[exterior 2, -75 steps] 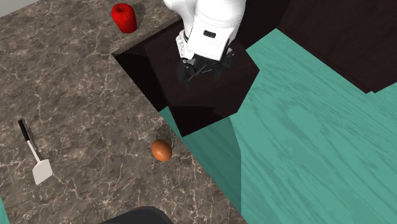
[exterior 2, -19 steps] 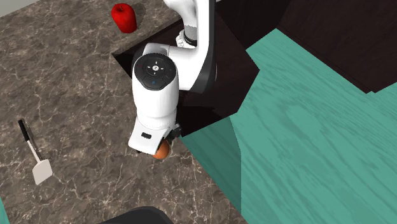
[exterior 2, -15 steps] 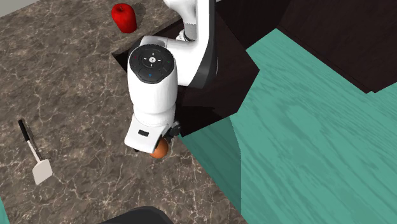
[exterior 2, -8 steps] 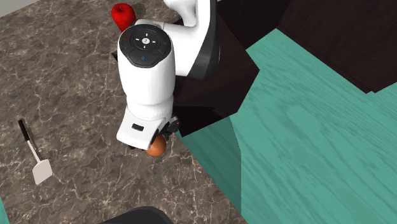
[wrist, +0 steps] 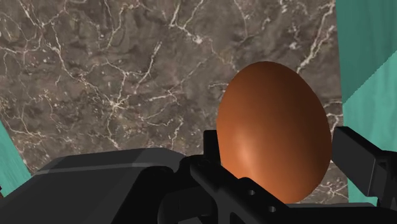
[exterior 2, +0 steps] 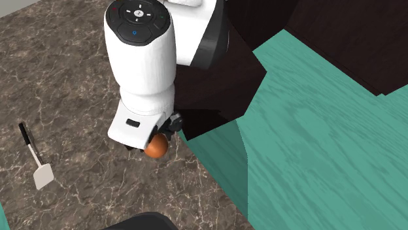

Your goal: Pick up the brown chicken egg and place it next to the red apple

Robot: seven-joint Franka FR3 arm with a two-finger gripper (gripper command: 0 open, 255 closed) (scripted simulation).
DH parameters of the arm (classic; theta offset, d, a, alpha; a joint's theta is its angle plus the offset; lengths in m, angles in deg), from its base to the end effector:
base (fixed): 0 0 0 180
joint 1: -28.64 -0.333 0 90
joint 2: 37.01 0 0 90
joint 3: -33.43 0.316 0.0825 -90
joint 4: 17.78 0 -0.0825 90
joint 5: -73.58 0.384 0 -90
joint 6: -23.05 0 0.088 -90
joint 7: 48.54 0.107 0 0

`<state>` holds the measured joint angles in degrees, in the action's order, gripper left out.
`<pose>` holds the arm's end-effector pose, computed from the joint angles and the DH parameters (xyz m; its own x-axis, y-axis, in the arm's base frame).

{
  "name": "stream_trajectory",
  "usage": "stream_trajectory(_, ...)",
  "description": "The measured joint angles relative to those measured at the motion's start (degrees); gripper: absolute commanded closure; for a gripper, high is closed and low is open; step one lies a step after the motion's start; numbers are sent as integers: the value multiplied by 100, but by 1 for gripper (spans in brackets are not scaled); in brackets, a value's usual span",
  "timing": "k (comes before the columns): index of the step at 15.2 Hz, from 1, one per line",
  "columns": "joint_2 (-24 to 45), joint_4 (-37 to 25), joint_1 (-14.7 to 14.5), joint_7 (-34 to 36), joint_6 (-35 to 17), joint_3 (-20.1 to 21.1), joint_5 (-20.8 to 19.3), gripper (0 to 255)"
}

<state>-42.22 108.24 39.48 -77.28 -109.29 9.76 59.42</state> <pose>0.4358 -0.3092 0.4383 0.9957 0.0552 0.0750 0.0358 -0.9703 0.2392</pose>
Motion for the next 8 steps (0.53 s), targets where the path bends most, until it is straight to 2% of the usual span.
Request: stream_trajectory(8, -215, -404, -25, -51, 608, 50, 1, 255)
